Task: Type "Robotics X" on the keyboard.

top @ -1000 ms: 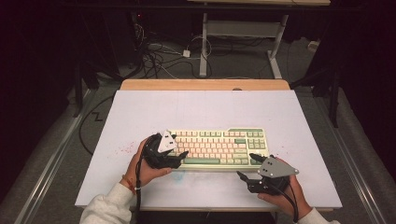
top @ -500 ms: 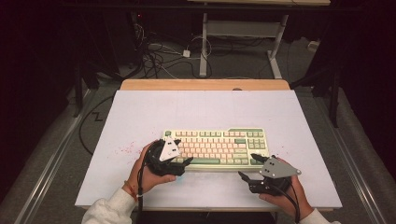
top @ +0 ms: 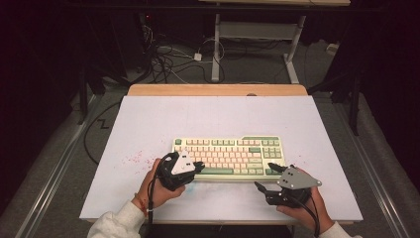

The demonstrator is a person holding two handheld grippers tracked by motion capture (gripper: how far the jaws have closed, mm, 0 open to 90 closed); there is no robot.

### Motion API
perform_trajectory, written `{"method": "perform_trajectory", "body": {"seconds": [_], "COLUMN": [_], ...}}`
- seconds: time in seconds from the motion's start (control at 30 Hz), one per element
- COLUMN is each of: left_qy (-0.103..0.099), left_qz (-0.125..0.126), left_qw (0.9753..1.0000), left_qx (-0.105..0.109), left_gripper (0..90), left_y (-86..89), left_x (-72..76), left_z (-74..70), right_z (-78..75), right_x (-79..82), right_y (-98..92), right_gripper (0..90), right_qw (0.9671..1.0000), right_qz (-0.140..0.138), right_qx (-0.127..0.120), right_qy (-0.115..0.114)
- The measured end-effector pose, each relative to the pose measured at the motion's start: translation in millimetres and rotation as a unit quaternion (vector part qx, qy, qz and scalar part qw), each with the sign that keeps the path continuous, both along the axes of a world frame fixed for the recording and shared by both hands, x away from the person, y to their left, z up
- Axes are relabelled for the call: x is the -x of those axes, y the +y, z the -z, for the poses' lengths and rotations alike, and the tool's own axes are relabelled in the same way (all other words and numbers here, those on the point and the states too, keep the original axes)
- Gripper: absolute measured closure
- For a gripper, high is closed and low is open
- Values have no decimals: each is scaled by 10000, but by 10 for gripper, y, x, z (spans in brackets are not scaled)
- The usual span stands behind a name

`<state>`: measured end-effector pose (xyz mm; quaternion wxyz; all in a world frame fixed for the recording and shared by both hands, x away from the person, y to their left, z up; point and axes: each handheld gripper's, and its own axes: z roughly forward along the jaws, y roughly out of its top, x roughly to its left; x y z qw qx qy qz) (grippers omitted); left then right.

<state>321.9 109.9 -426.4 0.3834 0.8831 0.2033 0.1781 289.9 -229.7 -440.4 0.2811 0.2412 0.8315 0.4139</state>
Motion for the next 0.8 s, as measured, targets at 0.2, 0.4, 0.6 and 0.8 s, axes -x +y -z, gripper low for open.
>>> {"method": "perform_trajectory", "body": {"seconds": [0.2,0.4,0.6,0.8], "left_qy": [36,73,140,180], "left_qz": [66,100,132,148], "left_qw": [9999,9998,9995,9990], "left_qx": [-112,-181,-268,-375], "left_gripper": [830,832,835,827], "left_y": [-33,-67,-126,-193], "left_x": [-1,-18,-71,-108], "left_z": [21,43,89,150], "right_z": [-5,-5,-3,3], "right_x": [-4,-12,-15,-20], "right_y": [-11,-21,-22,-22], "right_gripper": [284,285,285,285], "right_qw": [10000,10000,10000,10000], "right_qz": [16,40,51,67], "right_qx": [-10,3,22,32], "right_qy": [-13,-24,-17,-5]}}
